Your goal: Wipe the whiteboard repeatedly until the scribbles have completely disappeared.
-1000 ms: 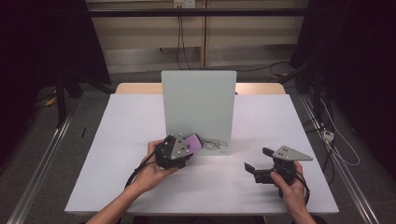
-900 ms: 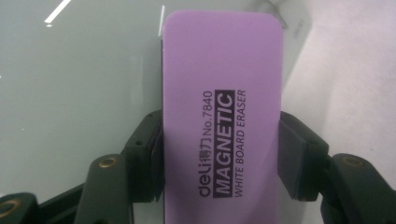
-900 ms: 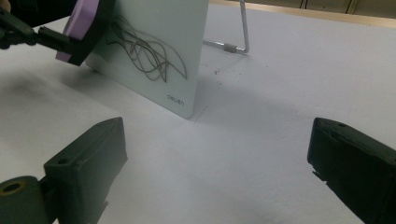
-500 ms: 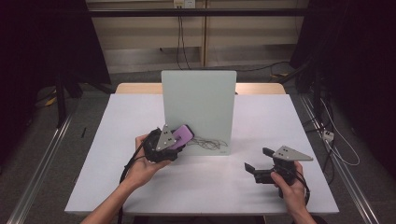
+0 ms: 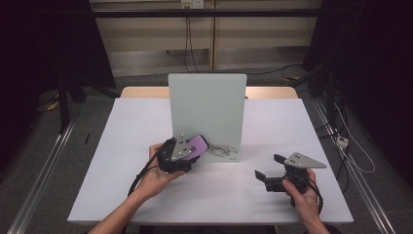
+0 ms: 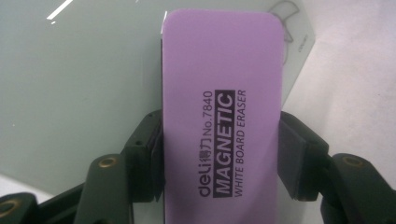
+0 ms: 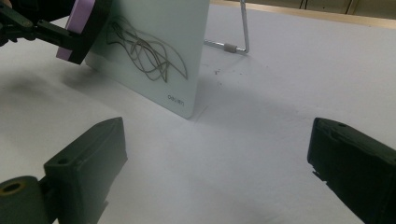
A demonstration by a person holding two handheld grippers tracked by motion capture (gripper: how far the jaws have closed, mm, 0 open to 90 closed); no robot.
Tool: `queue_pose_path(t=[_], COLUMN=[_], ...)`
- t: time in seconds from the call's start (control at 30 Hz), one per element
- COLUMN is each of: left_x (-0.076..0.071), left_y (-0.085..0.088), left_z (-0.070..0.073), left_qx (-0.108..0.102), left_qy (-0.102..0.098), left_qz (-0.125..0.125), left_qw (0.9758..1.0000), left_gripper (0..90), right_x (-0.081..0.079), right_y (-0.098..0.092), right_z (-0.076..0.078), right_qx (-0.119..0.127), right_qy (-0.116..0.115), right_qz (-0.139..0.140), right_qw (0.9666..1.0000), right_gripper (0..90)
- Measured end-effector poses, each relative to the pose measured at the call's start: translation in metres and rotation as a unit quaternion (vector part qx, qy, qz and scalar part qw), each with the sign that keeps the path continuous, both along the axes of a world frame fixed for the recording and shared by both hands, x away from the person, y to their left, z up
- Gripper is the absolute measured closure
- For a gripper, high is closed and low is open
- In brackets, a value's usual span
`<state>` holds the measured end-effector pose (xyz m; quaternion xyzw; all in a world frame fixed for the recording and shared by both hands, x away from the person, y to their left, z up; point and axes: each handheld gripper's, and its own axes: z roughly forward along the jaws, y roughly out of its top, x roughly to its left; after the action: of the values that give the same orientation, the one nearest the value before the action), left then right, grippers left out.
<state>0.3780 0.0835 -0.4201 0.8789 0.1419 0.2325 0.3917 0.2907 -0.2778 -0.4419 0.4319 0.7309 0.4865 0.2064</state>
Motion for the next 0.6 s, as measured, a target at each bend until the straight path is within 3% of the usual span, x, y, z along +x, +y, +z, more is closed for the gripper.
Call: queue_pose_path(t=[0.6], left_x=[-0.002], left_y=[-0.023], left_z=[-0.009], left_qx=[0.013], left_qy=[0.018], left_qz=[-0.031], left_qw=[0.9993], left_gripper=[41.1], right_x=[0.0], right_y=[0.0], right_z=[0.0], right_qx=[0.0], right_qy=[0.0], right_qz=[0.001], right_qw=[1.0], right_gripper=[4.3])
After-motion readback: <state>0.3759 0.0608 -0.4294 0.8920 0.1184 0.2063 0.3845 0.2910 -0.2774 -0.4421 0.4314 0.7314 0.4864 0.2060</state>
